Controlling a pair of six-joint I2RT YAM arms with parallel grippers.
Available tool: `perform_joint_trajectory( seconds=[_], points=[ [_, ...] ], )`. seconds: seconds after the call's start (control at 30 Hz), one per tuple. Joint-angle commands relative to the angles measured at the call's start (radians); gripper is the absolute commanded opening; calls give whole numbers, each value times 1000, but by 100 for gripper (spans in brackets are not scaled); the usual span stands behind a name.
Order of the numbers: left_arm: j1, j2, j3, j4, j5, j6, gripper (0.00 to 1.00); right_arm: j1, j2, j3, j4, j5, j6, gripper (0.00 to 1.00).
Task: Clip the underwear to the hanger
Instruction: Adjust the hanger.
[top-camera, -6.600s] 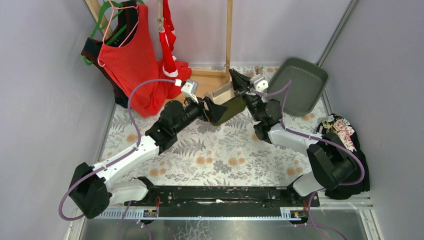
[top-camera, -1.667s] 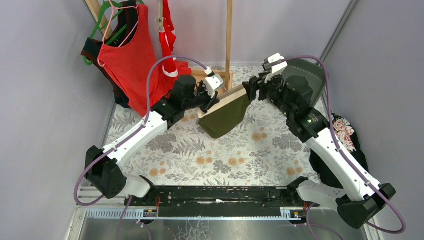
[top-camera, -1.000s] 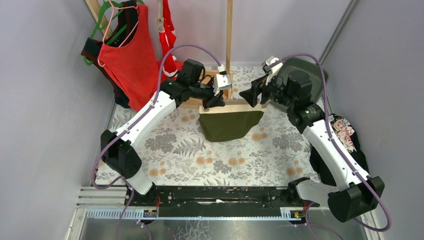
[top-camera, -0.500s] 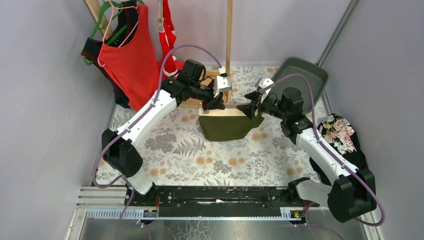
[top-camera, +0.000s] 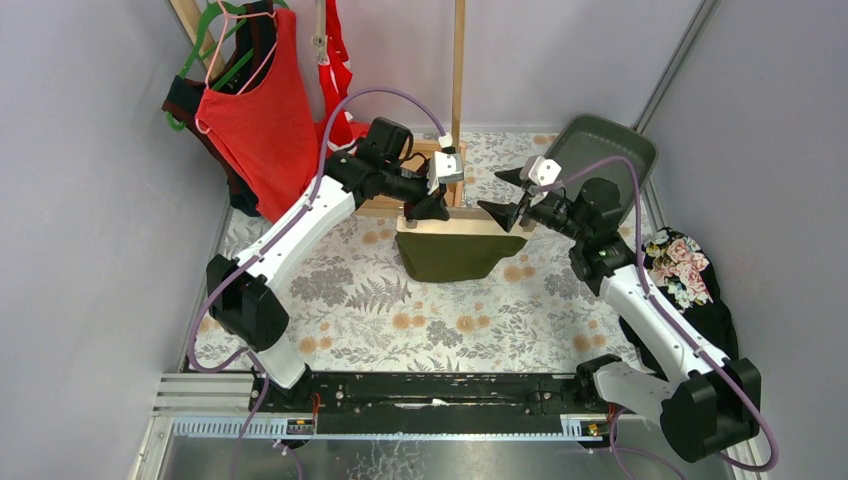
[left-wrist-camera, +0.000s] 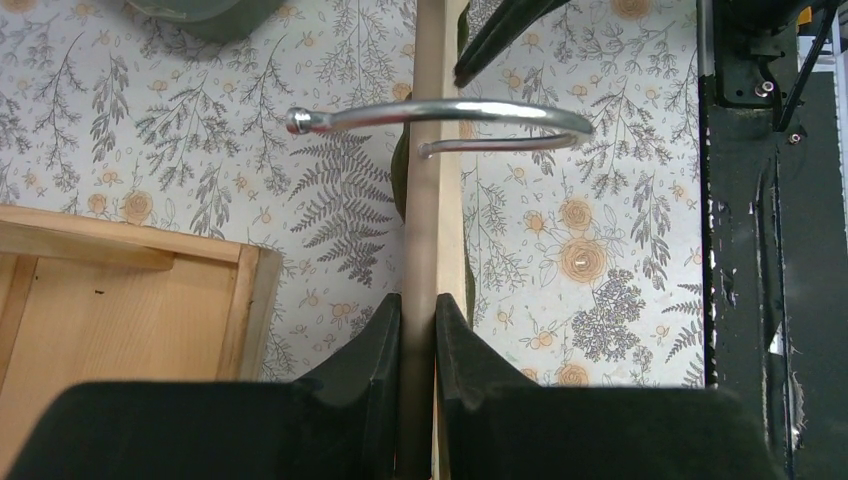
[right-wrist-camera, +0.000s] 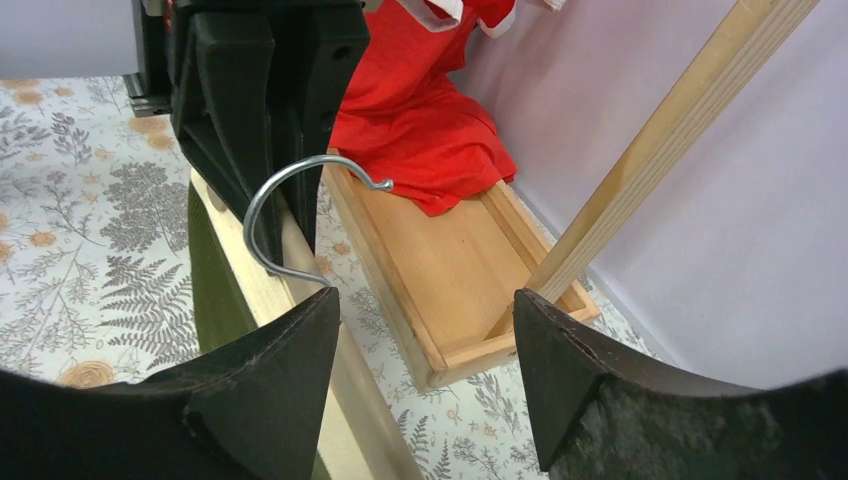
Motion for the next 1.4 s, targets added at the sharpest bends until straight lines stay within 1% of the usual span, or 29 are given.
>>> perform_joint_trajectory(
  seconds=[0.0,0.13,0.23,0.33,0.5,0.73,1.07,1.27,1.37],
  points=[
    [3,7,43,-8,50,19,0,-7,46,58,31,-49,-66,72],
    [4,5,48,-18,73,27,0,-10,107,72,70,-105,-91,72],
    [4,5,52,-19,79,28,0,-11,124,54,154,-139,-69,67],
    [3,11,57,-27,87,34,0,-9,142,46,236,-152,-52,64],
    [3,21,61,-33,91,39,0,-9,158,48,302,-181,-29,59],
    [4,42,75,-49,99,44,0,-10,174,74,333,-248,4,56],
    [4,58,88,-49,109,45,0,-9,224,106,405,-315,72,49],
    [3,65,95,-49,110,42,0,-10,230,107,423,-322,89,42],
    [3,68,97,-49,111,40,0,-9,233,104,437,-326,103,37]
  ],
)
